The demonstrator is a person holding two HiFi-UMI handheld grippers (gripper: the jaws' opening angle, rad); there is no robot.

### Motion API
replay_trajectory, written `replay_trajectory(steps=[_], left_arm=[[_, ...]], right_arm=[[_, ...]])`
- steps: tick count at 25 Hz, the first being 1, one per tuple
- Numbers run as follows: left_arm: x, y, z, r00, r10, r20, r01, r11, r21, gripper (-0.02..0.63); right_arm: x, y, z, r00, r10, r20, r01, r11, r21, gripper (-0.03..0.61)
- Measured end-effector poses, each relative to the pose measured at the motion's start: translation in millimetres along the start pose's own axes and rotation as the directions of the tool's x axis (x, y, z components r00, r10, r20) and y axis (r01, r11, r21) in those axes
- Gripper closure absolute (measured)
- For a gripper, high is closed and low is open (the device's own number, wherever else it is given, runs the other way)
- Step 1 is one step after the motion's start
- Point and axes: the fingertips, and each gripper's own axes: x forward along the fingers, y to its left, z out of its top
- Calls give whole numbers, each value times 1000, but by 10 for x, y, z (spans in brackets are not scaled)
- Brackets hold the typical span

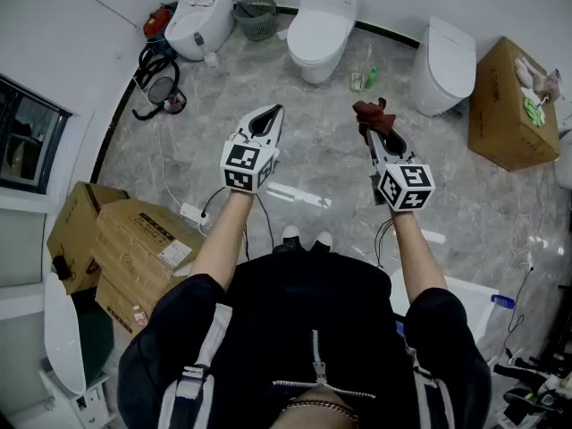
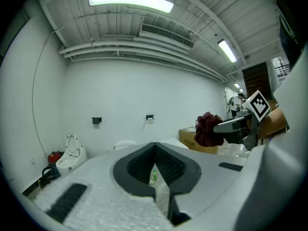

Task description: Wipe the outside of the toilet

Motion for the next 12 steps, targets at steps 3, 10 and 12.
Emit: replay_trajectory(steps=[3, 10, 12], left_arm=[[5, -77, 14, 1000, 1, 11, -1, 1000, -3, 609], [-36, -400, -112, 1000, 5, 10, -4, 1000, -22, 609], [-22, -433, -134, 1000, 13, 12, -12, 999, -34, 609]], right_arm=[[-51, -4, 30, 1000, 9, 18, -9, 1000, -22, 482], [-248, -64, -42, 999, 40, 23, -39, 998, -40, 480], [-274, -127, -78, 999, 37, 24, -36, 999, -31, 485]])
